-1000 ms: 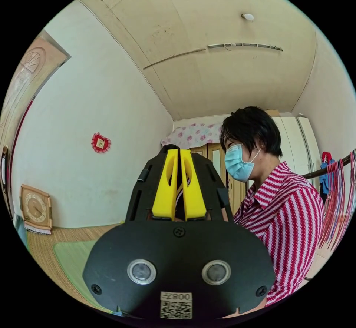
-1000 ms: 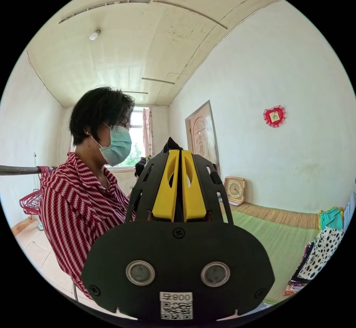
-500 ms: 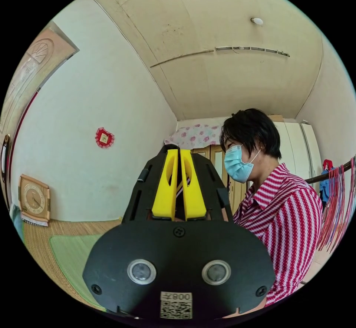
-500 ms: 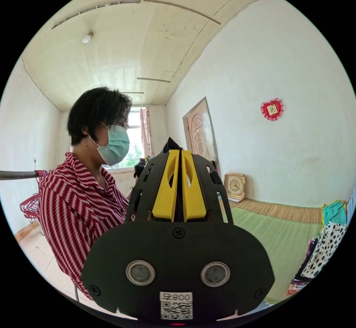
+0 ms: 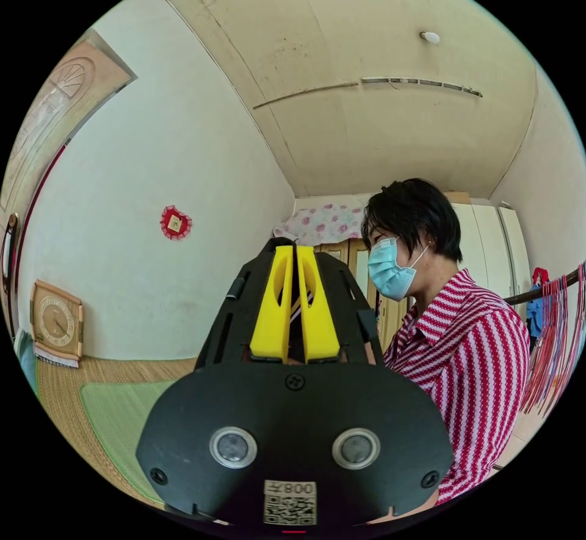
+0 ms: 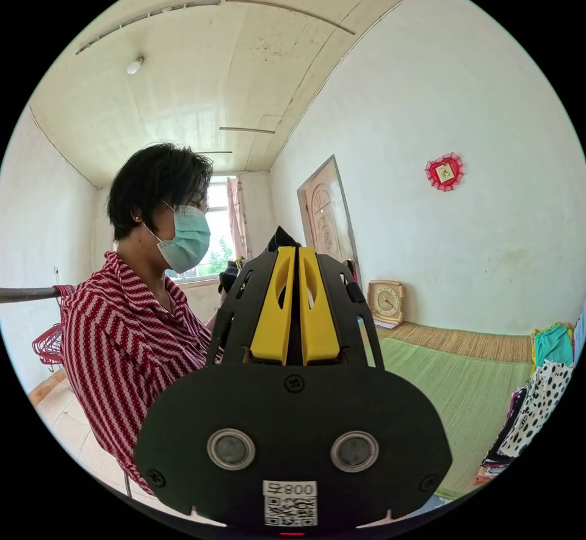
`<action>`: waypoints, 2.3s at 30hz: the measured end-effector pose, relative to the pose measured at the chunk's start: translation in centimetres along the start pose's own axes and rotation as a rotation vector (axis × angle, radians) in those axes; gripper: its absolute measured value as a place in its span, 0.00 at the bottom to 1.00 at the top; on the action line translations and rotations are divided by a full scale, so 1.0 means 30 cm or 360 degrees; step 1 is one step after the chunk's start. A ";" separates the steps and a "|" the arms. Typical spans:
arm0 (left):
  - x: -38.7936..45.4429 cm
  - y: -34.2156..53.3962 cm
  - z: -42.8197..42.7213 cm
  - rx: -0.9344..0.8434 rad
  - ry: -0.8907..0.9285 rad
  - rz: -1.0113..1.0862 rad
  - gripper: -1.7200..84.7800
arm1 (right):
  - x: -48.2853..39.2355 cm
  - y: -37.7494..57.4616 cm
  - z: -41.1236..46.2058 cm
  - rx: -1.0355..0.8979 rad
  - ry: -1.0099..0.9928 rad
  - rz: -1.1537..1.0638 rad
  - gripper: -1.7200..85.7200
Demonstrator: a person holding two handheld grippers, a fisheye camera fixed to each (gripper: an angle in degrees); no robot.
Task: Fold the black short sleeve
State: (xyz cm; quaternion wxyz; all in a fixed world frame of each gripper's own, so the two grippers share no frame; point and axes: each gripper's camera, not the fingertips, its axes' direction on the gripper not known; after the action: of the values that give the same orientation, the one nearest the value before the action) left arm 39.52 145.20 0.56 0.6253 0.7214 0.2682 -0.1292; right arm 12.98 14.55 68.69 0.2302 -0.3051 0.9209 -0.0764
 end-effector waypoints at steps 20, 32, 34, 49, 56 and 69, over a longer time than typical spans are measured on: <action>-0.055 -0.554 0.323 0.0002 -0.0034 -0.0069 0.03 | 0.025 0.030 0.149 -0.0062 0.0032 0.0053 0.02; -0.314 -1.029 0.705 -0.0078 -0.0126 -0.0155 0.03 | 0.260 0.021 0.389 -0.0148 0.0106 0.0160 0.02; -0.403 -1.101 0.787 -0.0107 -0.0167 -0.0199 0.03 | 0.345 0.016 0.452 -0.0186 0.0145 0.0190 0.02; -1.650 -0.936 1.436 -0.0916 -0.0970 -0.1416 0.09 | 1.778 0.744 1.042 -0.0750 0.0566 0.1455 0.03; -1.674 -0.952 1.530 -0.1311 -0.1056 -0.1556 0.10 | 1.802 1.036 1.262 -0.1105 0.0664 0.1464 0.08; -1.702 -1.323 1.793 -0.1288 -0.1102 -0.1663 0.09 | 1.596 1.281 1.907 -0.2073 0.1083 0.0695 0.11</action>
State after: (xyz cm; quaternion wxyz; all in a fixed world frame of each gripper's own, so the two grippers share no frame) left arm -16.23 84.38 -15.79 0.7479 0.1315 0.3905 -0.5205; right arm -14.21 16.77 -10.68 -0.2824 -0.1501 0.8395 0.4393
